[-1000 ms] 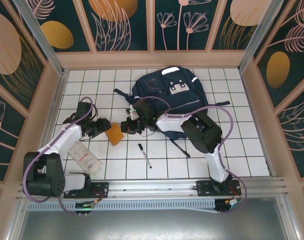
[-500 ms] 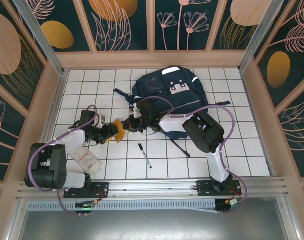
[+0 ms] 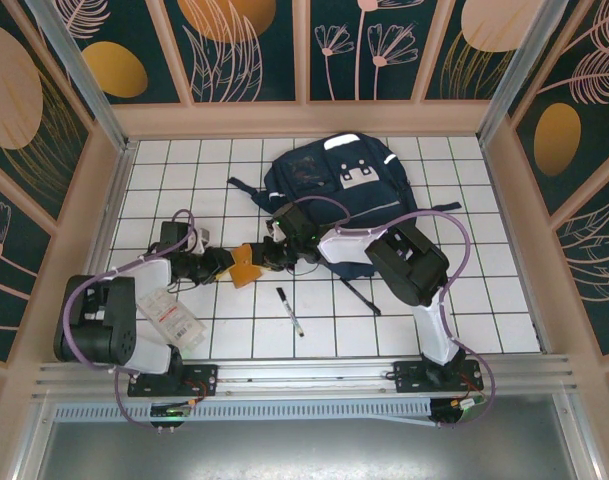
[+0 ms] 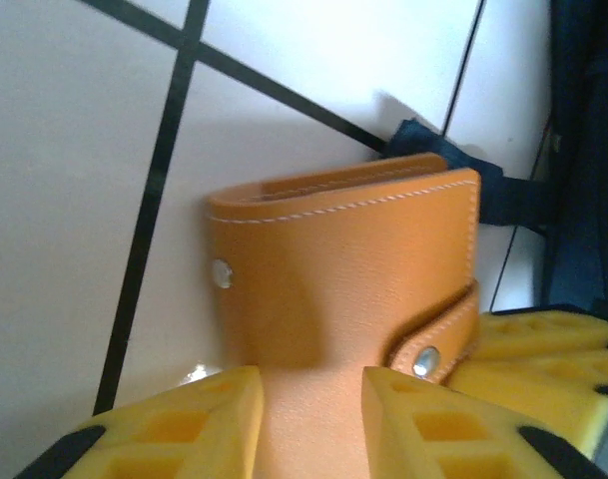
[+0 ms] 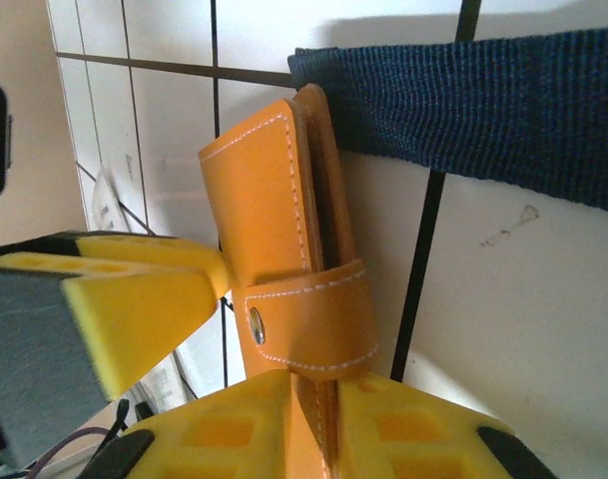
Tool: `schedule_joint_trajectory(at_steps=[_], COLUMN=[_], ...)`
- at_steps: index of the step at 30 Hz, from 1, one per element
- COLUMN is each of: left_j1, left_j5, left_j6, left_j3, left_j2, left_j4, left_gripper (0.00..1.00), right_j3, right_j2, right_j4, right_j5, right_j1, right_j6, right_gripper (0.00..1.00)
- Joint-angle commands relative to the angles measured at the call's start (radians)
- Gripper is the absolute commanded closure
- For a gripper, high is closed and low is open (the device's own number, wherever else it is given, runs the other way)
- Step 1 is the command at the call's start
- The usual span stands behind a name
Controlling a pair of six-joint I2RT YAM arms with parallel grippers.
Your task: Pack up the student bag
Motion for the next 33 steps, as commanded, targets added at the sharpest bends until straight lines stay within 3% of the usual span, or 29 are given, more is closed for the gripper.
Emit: schedule_joint_trajectory(at_steps=[1,6,12,19,29,33], left_j1=[0.005,0.005,0.005,0.005,0.005,0.005], left_j5=[-0.004,-0.088,-0.097,-0.09,-0.003,0.062], left_j6=[0.027,0.065,0.078,0.085,0.101,0.121], left_j3=[-0.014,-0.018,-0.024,-0.025,0.0,0.032], left_j2=[0.046,0.077,0.115,0.121,0.128,0.085], left_j4=[0.009,-0.034,-0.026,-0.014,-0.003,-0.036], left_gripper=[0.73,0.84,0.94,0.96,1.0,0.98], right_j3=[0.037,0.045,0.073,0.11,0.096,0.075], right_j2=[0.008,0.004,0.023,0.119,0.131,0.077], right_j4=[-0.057,-0.105,-0.188,-0.074,0.04,0.046], right_j5=[-0.003,0.047,0.12,-0.028,-0.249,-0.231], right_j1=[0.006,-0.011,-0.021,-0.022,-0.018,-0.018], right_j6=[-0.061,-0.107,-0.141,-0.122,-0.164,-0.161], right_gripper=[0.75,0.61,0.5,0.51,0.74,0.97])
